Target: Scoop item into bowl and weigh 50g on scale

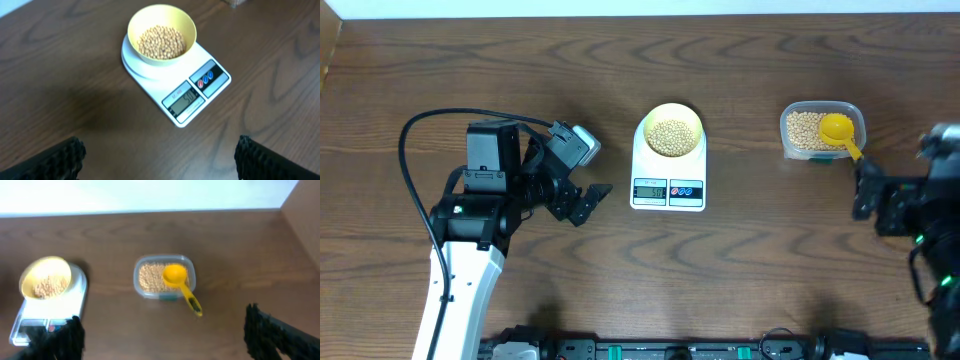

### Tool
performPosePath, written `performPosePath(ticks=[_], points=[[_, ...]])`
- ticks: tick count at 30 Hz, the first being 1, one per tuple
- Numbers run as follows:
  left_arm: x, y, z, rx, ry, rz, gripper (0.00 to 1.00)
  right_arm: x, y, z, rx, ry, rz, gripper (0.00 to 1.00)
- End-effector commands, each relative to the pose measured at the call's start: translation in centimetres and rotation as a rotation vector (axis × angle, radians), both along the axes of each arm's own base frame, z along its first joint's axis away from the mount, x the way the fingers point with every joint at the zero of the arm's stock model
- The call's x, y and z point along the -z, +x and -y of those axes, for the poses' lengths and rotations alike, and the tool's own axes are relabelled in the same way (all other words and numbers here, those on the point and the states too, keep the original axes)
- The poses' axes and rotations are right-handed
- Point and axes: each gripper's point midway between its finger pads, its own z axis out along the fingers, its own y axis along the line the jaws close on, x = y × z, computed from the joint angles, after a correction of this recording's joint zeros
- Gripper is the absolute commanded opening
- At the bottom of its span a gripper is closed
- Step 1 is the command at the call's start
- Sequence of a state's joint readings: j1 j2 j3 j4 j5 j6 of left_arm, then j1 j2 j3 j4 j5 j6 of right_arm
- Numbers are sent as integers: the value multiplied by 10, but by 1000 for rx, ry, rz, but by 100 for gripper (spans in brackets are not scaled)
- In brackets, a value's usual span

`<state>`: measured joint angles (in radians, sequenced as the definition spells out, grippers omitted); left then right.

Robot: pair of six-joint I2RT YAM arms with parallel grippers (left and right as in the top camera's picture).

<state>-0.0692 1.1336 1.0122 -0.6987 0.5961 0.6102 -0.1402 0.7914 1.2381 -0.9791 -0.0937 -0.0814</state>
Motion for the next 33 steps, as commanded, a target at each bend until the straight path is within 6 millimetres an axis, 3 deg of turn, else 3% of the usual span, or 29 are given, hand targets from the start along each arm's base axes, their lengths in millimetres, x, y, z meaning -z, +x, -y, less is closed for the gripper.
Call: performPosePath(ticks=[1, 16, 33], points=[[-5, 3, -1, 1, 7, 16, 98, 20, -4, 1, -10, -63, 68, 99], [-5, 3, -1, 1, 7, 16, 98, 88, 4, -14, -70, -112, 372, 99], [-5, 3, -1, 1, 7, 16, 97, 130, 1, -20, -87, -120, 521, 99]])
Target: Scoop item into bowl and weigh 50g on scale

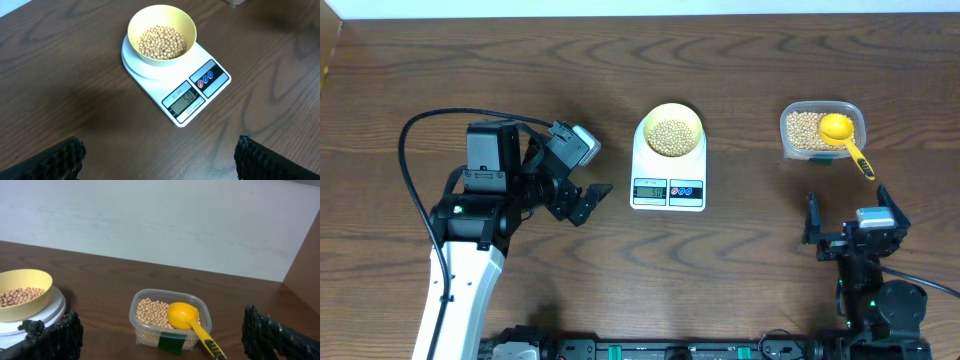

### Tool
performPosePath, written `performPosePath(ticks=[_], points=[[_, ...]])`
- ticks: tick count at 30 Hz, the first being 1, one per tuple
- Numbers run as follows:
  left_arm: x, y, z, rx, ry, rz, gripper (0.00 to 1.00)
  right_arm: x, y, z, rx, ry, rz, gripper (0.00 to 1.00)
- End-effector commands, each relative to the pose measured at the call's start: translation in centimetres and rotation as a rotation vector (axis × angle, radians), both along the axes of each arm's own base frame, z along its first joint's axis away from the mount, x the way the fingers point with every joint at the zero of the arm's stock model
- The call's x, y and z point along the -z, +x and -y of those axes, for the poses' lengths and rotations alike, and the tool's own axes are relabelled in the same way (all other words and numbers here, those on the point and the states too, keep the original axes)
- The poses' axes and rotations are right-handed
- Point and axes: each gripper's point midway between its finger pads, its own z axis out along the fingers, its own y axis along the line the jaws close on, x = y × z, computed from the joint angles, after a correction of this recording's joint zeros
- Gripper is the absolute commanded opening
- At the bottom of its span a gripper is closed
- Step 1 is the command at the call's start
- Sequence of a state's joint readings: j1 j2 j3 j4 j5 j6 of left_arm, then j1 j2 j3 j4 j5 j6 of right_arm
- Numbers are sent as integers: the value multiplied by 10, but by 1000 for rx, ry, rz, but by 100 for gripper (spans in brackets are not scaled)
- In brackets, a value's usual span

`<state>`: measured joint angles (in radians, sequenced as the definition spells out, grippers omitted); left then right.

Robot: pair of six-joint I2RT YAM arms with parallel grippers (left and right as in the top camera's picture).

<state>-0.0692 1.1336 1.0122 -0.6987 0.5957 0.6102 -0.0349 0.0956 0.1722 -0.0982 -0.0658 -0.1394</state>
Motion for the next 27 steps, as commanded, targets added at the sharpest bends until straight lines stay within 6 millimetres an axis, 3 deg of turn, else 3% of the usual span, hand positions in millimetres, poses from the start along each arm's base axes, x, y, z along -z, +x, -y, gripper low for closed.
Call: performPosePath(ticks=[1, 17, 27], points=[[-5, 3, -1, 1, 6, 16, 98, 7, -1, 1, 7, -9, 17, 99], [-5, 3, -1, 1, 6, 16, 98, 55, 4, 4, 25, -8, -53, 99], [-5, 3, -1, 1, 6, 16, 97, 55, 4, 7, 43, -8, -53, 99]])
